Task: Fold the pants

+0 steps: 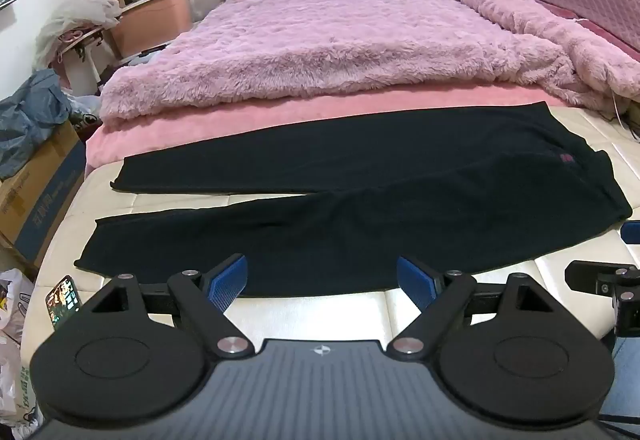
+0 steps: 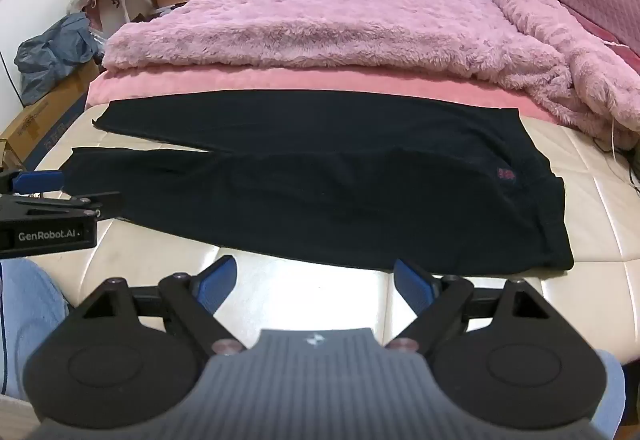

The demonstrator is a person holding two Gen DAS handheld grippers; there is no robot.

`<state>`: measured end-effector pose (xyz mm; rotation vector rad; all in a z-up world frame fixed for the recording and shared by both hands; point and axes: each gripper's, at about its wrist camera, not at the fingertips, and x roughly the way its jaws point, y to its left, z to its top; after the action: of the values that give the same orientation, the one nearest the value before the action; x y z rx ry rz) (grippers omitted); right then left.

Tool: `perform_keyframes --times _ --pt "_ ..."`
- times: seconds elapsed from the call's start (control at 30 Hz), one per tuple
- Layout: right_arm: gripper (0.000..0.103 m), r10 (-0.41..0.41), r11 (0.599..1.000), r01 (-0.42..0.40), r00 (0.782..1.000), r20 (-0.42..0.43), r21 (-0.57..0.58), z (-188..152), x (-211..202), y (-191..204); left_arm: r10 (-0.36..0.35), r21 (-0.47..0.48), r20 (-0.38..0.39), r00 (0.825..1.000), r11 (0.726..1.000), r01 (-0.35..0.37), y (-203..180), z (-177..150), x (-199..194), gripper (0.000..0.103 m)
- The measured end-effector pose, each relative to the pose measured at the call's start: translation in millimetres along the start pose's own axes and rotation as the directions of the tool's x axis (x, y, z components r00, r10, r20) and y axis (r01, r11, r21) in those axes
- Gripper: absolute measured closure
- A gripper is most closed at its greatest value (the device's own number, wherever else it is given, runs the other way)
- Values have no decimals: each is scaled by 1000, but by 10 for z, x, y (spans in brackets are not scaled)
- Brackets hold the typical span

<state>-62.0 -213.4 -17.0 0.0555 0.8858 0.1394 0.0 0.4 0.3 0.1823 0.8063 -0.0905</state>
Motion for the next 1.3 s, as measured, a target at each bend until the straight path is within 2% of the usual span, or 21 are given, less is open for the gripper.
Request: perform_keyframes --times 1.3 --pt "21 -2 1000 2 1000 2 1 -34 -61 30 5 5 0 1000 1000 -5 75 13 -69 4"
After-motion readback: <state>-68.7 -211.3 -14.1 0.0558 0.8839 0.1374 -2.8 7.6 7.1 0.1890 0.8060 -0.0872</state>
